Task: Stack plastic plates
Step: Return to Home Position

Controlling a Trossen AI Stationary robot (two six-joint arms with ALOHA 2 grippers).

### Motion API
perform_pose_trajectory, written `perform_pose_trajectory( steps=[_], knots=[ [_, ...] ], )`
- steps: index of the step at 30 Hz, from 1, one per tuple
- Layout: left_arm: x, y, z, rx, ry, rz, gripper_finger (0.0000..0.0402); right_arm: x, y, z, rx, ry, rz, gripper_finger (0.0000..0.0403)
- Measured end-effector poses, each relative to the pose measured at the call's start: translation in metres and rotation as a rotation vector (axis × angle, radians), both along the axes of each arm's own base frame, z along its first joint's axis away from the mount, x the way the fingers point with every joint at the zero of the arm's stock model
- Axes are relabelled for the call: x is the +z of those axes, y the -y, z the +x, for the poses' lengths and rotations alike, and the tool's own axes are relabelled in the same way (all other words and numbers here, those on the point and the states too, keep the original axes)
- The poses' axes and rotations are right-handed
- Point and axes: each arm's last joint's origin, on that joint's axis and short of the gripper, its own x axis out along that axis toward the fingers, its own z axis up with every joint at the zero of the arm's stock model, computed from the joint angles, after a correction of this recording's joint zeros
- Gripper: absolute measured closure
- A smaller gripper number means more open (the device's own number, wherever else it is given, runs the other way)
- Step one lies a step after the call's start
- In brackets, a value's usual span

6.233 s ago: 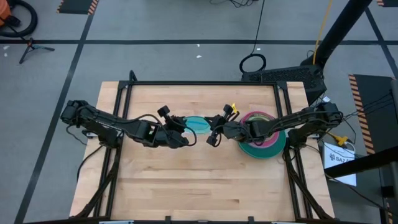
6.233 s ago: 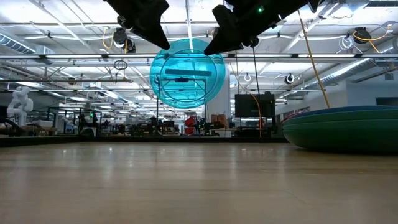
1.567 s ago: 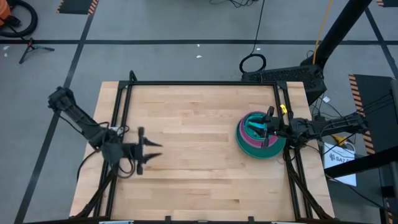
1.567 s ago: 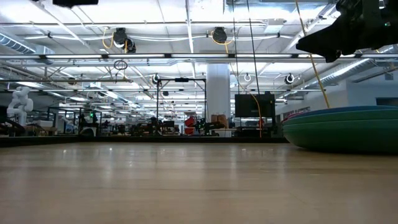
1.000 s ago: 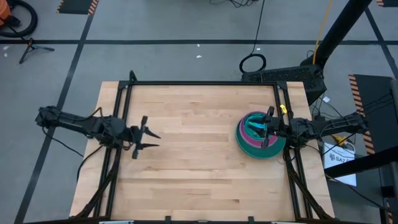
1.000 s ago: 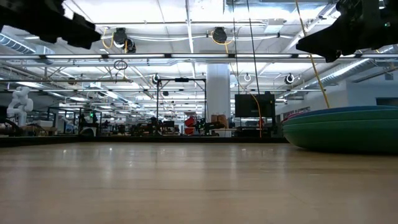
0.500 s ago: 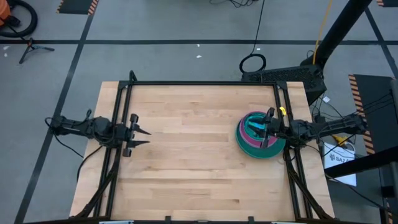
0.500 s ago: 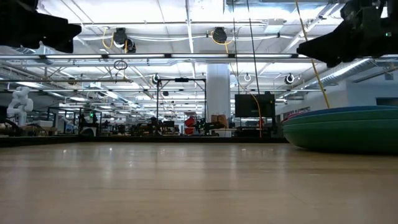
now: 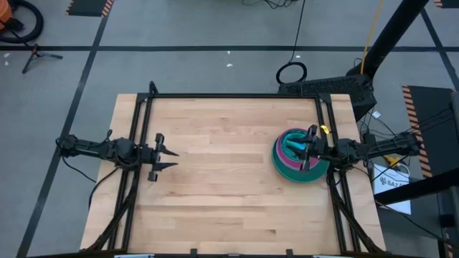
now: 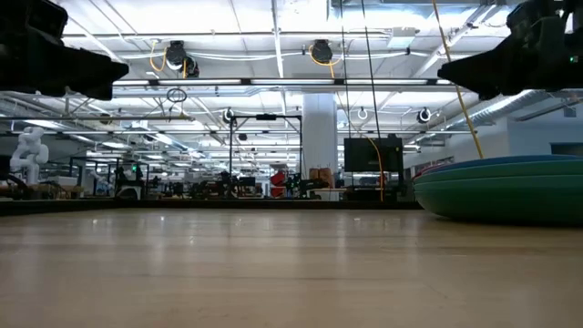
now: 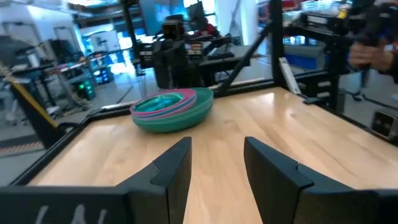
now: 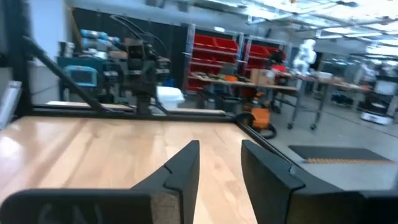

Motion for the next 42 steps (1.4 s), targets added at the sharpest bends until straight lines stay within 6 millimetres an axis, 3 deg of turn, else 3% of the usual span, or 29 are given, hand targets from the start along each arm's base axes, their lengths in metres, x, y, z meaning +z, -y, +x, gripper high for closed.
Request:
perform_pose_trajectory(
  steps=[42],
  knots=[
    [0.0015, -0.0035, 0.0003, 0.062, 0.005, -0.021, 0.0247, -0.0052, 0.0015, 0.0004, -0.05, -0.056, -0.017, 0.0289]
  ],
)
